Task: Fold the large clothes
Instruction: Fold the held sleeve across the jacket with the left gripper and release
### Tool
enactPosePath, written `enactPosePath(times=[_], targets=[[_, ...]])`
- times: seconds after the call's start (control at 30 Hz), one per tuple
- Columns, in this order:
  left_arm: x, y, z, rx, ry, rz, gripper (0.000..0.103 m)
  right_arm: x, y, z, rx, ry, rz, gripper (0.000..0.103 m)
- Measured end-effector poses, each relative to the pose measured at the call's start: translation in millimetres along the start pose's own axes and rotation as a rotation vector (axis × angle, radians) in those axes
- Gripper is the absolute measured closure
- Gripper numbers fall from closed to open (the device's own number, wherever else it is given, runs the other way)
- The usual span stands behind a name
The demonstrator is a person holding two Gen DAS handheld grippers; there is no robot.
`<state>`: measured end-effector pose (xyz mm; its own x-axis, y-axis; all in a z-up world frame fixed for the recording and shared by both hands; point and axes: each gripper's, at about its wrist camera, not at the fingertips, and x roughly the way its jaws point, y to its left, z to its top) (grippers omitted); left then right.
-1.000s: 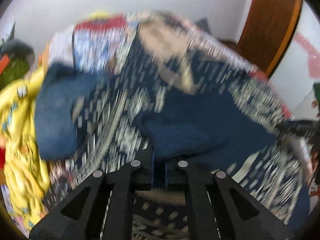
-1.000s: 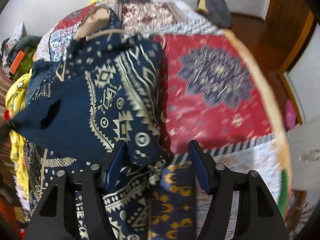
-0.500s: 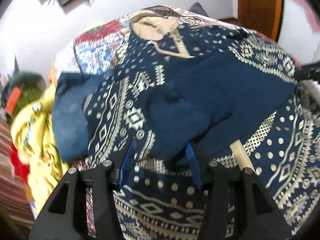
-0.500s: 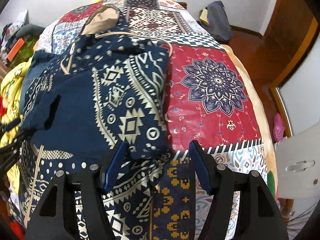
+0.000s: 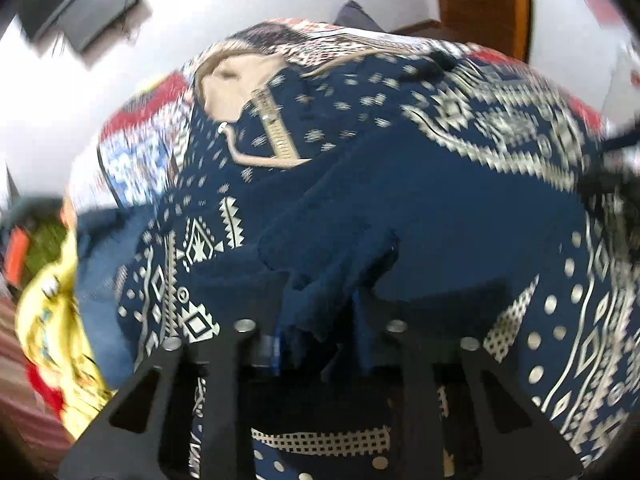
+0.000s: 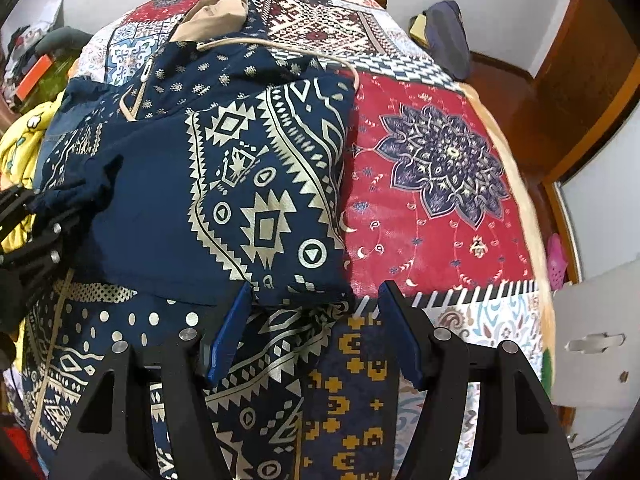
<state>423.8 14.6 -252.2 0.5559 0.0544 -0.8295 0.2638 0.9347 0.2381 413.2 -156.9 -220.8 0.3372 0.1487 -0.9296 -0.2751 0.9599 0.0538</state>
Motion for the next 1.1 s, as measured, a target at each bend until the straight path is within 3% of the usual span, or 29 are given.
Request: enactPosePath(times=[0.17, 0.33, 0.47, 0.6, 0.73, 0.9, 1.0, 1.1], targets=[[-25.3, 59.2, -5.0, -0.261, -0.069, -0.212, 0.089, 4.6, -4.2, 1.2, 0.024, 0.005, 0.026, 0.038], [-39.8, 131.5, -31.4, -0.540, -0.128, -0.330, 0.090, 7.9, -6.1, 3.9, 0.033, 0.002, 0.028, 0.037], [-29.8, 160.6, -58.3, -0.655, -0.104, -0.343, 0.090, 7.5, -5.4, 2.1, 0.037, -0.001, 0.031, 0.036], [-18.6, 165.2, -79.6, -0.712, -0.085, -0.356, 0.090, 6.6, -0.7, 2.3, 0.025, 0.004, 0.028, 0.036], [-6.2, 185.6, -112.8, -0.916, -0.108, -0.465, 0.090, 4.4, 7.7, 1.7, -0.014, -0.003, -0.003, 0.036], [9.7, 203.4, -150.3, -1.056, -0.090, -0.426, 0.090, 10.5, 16.8, -1.5, -0.066, 0.014, -0.048, 0.036], [7.9, 207.6, -163.6, -1.089, -0.114, -0.447, 0.090, 11.6, 13.5, -1.3, -0.045, 0.017, -0.034, 0.036], [0.5, 204.9, -162.8, -1.050, -0.123, -0.430, 0.090, 11.9, 8.7, 1.5, -0.011, 0.031, -0.019, 0.036]])
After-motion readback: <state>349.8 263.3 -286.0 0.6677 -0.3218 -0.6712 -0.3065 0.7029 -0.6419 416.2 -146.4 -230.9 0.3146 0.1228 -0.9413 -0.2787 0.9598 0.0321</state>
